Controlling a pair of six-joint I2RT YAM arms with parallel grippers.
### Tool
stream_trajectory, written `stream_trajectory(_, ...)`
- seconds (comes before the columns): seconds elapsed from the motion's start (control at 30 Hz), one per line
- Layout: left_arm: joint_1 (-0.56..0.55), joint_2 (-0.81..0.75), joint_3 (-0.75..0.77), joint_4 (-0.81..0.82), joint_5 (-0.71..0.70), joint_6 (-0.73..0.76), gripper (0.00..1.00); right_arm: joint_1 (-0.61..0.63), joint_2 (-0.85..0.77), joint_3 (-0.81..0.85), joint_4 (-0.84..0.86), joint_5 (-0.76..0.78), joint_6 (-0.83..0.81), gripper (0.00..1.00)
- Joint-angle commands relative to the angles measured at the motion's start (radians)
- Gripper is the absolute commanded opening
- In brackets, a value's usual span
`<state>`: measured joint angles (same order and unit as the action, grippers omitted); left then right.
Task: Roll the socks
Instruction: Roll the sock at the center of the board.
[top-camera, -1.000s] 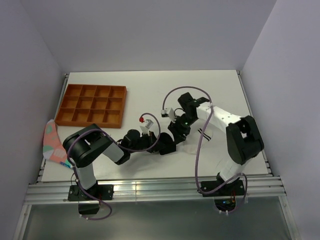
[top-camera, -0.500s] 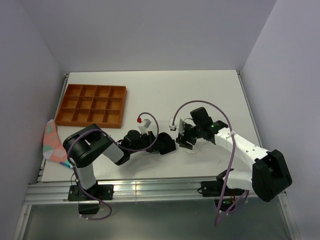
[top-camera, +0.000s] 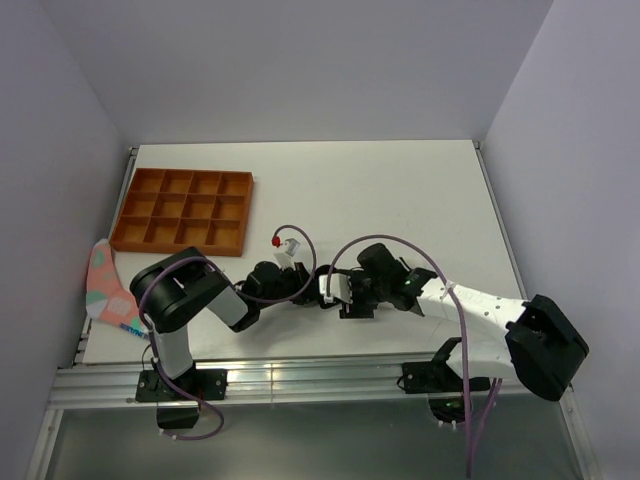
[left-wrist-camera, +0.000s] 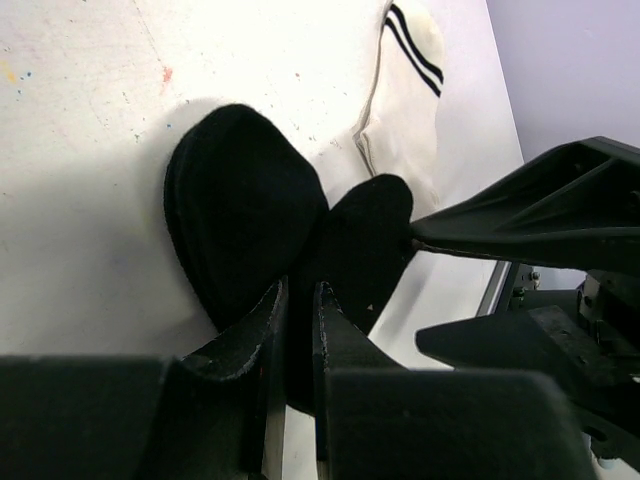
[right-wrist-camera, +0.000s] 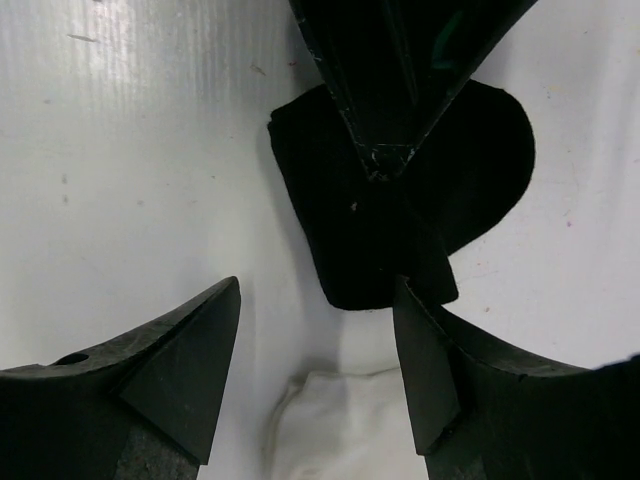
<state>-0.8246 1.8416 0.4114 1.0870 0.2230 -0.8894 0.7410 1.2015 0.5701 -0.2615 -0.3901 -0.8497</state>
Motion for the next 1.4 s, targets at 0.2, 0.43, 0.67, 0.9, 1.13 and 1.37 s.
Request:
stream_trajectory(0.2,-0.005,0.094,-0.079,-0.277,-0.047,0.049,0.00,0.049,0.052,-0.032,0.183,0.108,-0.078,0.69)
stream_trajectory(0.43,-0.005,0.110,-0.071,-0.266,-0.028,0.053,0.00,0.089,0.112,-0.038,0.225,0.149,-0.103,0.69)
stream_trajectory(0.67,-0.007,0.117,-0.065,-0.259,0.002,0.063,0.00,0.101,0.185,0.031,0.179,0.165,-0.088,0.65)
stream_trajectory(0.9,-0.005,0.139,-0.036,-0.254,0.067,0.083,0.00,0.101,0.233,0.122,0.073,0.146,-0.058,0.47)
stream_trajectory(1.13,-0.005,0.136,-0.005,-0.277,0.121,0.116,0.00,0.101,0.279,0.273,-0.189,0.034,0.017,0.35)
stream_trajectory(1.37,-0.005,0.116,0.020,-0.276,0.128,0.126,0.00,0.100,0.308,0.339,-0.344,-0.070,0.093,0.33)
